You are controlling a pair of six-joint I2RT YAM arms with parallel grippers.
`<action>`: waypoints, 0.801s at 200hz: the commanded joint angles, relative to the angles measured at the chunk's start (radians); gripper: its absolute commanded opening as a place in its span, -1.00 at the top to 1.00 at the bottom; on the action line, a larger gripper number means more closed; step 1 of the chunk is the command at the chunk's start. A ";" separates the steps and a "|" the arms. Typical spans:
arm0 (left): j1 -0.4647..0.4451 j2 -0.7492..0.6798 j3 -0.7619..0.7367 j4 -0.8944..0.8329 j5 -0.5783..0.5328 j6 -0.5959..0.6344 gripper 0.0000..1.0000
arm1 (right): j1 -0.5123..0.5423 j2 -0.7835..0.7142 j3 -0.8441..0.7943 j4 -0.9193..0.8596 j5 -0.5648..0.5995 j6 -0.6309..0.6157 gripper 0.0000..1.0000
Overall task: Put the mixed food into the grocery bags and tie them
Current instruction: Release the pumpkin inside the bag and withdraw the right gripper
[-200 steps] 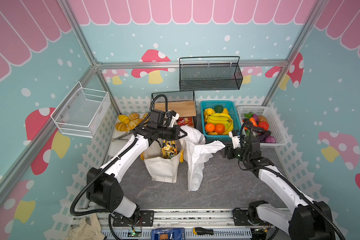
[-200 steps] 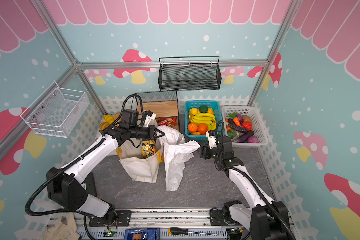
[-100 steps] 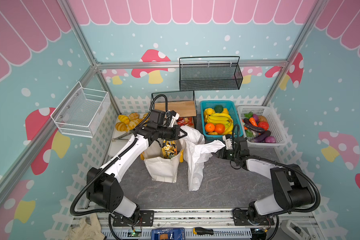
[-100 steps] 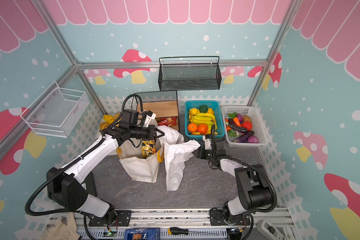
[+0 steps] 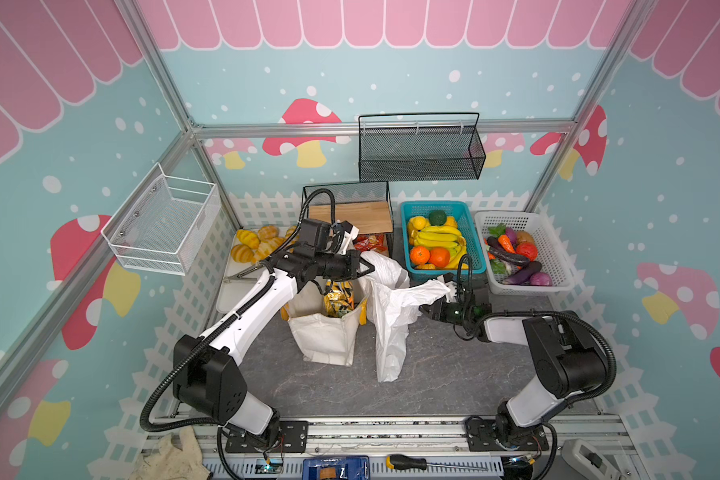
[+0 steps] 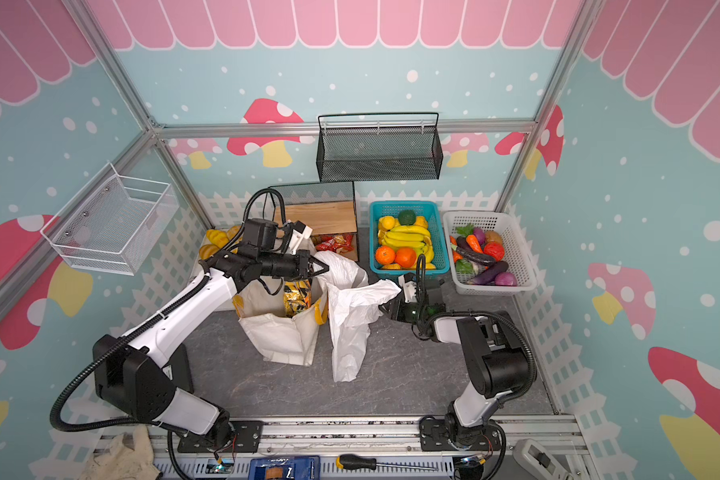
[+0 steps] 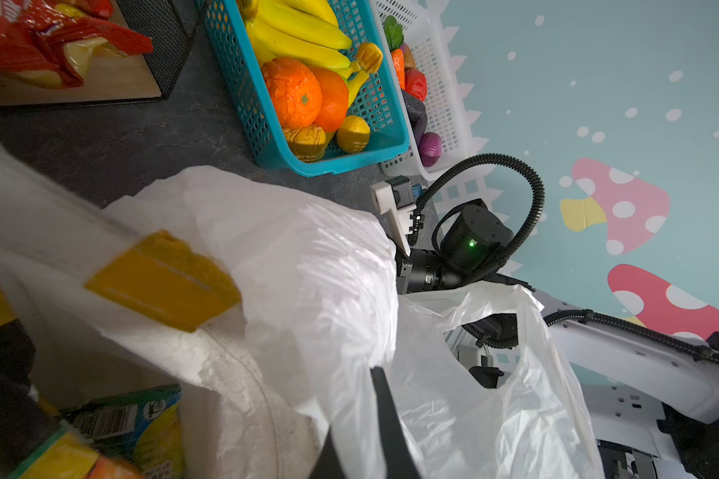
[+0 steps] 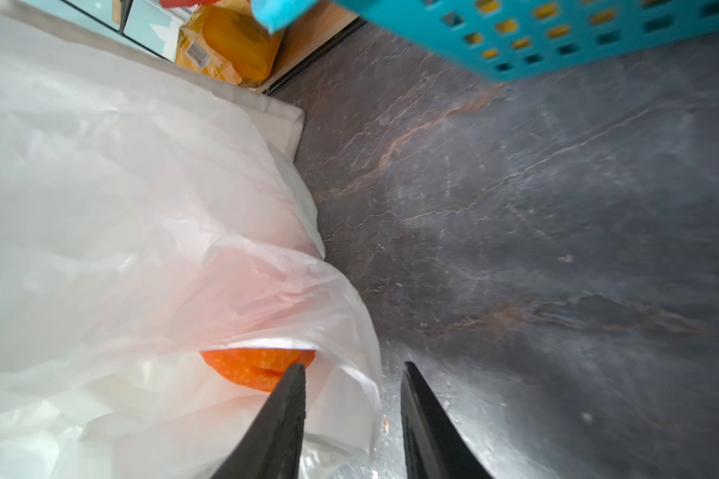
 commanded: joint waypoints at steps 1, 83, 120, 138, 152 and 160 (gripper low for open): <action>0.005 -0.002 -0.001 0.016 -0.004 0.008 1.00 | 0.017 0.028 -0.026 0.070 -0.030 0.037 0.21; 0.005 -0.009 -0.005 0.016 -0.006 0.011 1.00 | 0.035 -0.049 -0.074 0.132 0.002 0.075 0.78; 0.012 -0.022 -0.003 0.011 -0.016 0.029 1.00 | 0.036 -0.318 -0.041 -0.157 0.103 -0.089 0.95; 0.028 -0.024 0.005 -0.002 -0.022 0.031 1.00 | 0.037 -0.464 -0.012 -0.276 0.110 -0.156 0.96; 0.040 -0.024 0.011 -0.015 -0.026 0.032 1.00 | 0.039 -0.542 0.017 -0.339 0.085 -0.188 0.96; 0.045 -0.026 0.016 -0.024 -0.028 0.035 1.00 | 0.040 -0.570 0.032 -0.357 0.061 -0.194 0.96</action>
